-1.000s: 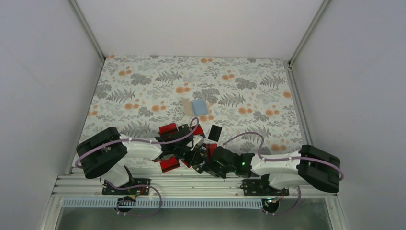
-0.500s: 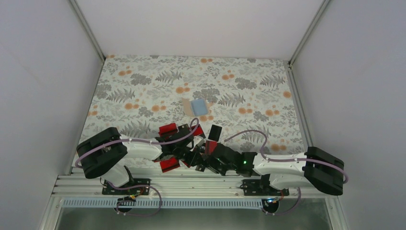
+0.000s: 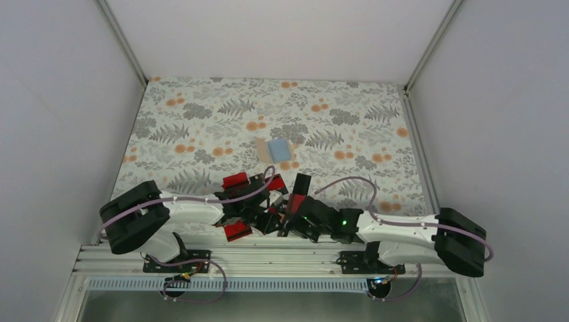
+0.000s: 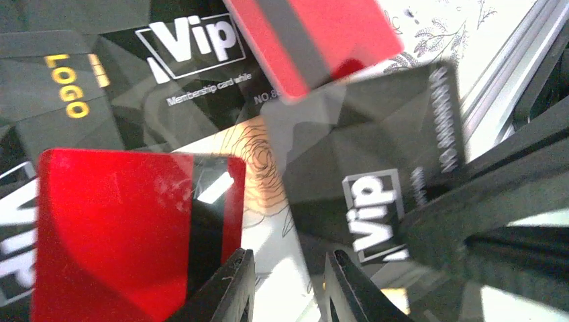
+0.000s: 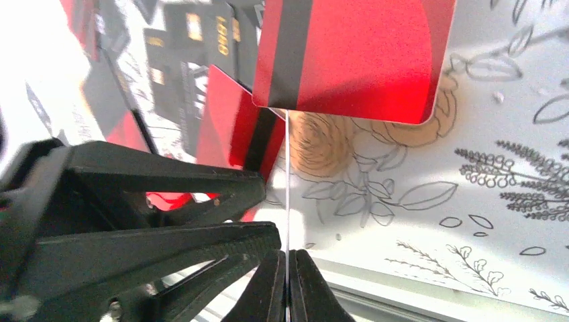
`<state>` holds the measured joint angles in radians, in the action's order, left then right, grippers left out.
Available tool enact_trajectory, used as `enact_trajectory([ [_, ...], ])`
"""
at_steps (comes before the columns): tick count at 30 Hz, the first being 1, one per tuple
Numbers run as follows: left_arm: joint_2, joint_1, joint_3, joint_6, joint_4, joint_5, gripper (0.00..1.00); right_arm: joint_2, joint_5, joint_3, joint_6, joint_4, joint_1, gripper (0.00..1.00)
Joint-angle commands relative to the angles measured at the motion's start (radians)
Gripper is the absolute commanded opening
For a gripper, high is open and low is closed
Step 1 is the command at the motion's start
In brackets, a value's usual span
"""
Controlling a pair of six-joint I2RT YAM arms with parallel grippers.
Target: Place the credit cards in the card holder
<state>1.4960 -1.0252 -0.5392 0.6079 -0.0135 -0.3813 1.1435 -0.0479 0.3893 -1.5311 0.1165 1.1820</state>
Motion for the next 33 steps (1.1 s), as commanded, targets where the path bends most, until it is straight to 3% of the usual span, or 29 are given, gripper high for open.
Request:
enact_trajectory([
  [1,-0.092,-0.006,-0.02,-0.007,0.13,0.081,0.28,-0.099,0.049,0.069,0.117,0.152,-0.051,0.04],
  [9,-0.249,0.031,-0.1,-0.048,0.274,0.208,0.36,-0.214,-0.067,0.183,0.507,0.235,-0.274,0.04],
  [15,-0.305,0.131,-0.15,-0.112,0.302,0.225,0.38,-0.149,-0.193,0.305,0.755,0.196,-0.444,0.04],
  [19,-0.322,0.203,-0.202,-0.171,0.29,0.195,0.39,-0.078,-0.36,0.345,0.876,0.11,-0.594,0.04],
  [25,-0.323,0.324,-0.265,-0.225,0.22,0.05,0.39,0.006,-0.566,0.412,0.993,0.013,-0.727,0.04],
  [33,-0.323,0.471,-0.314,-0.258,0.107,-0.218,0.39,0.028,-0.797,0.44,1.071,-0.11,-0.772,0.04],
])
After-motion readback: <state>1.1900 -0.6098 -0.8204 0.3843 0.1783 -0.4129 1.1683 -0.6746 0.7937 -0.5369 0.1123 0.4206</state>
